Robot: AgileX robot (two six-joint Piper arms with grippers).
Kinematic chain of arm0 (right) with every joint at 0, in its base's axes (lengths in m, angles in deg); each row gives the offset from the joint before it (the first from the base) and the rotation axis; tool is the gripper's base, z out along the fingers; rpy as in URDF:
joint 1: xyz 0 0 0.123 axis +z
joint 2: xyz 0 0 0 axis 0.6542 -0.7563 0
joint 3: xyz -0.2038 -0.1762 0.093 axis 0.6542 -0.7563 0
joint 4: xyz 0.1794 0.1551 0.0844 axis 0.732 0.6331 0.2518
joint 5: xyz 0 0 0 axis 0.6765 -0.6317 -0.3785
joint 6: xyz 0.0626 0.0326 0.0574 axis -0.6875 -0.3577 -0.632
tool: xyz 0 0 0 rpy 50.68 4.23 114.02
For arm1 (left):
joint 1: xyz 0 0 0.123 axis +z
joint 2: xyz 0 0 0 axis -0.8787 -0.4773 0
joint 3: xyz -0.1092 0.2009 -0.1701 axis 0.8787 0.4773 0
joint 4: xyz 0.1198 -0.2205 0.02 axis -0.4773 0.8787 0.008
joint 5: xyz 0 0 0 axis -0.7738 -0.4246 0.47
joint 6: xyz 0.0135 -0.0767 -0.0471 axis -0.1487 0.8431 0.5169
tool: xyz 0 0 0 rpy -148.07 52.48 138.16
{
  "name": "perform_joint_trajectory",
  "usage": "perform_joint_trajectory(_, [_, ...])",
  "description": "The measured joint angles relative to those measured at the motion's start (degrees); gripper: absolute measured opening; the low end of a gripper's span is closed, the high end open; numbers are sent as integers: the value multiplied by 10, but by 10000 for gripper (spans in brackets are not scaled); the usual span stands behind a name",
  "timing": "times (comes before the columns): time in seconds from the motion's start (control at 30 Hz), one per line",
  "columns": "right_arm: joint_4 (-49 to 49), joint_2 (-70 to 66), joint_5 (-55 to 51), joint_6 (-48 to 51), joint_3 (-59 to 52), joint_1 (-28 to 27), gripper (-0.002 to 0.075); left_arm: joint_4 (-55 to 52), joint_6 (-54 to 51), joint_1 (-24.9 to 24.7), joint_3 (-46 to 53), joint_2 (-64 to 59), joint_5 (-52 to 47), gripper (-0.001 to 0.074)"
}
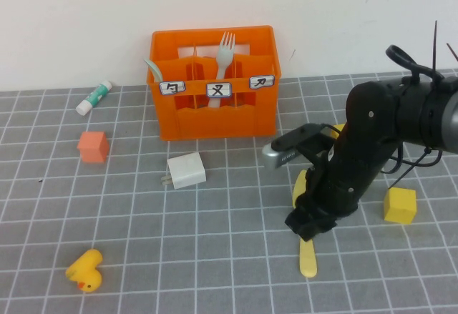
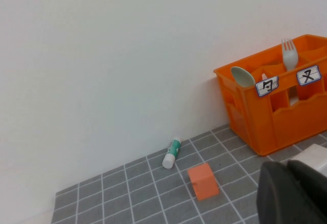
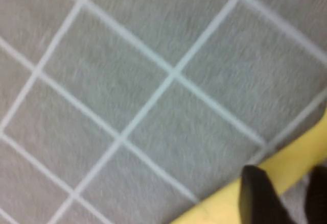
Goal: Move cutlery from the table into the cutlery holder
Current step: Pick up the knife
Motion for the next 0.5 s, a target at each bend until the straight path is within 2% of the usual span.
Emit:
perform_joint_trajectory(0.13, [-8, 0, -23, 5, 0, 0, 133, 0, 0, 0, 0, 0, 0, 0])
perform_joint_trajectory(0.3, [-24, -1, -30, 8, 0, 0, 121, 0, 0, 0, 0, 0, 0, 0])
perform_joint_trajectory(0.4, [-23, -3, -34, 3, 7, 0, 172, 0, 0, 0, 0, 0, 0, 0])
perform_joint_trajectory(0.5, [-13, -4, -42, -13, 13, 0, 290, 0, 0, 0, 0, 0, 0, -1])
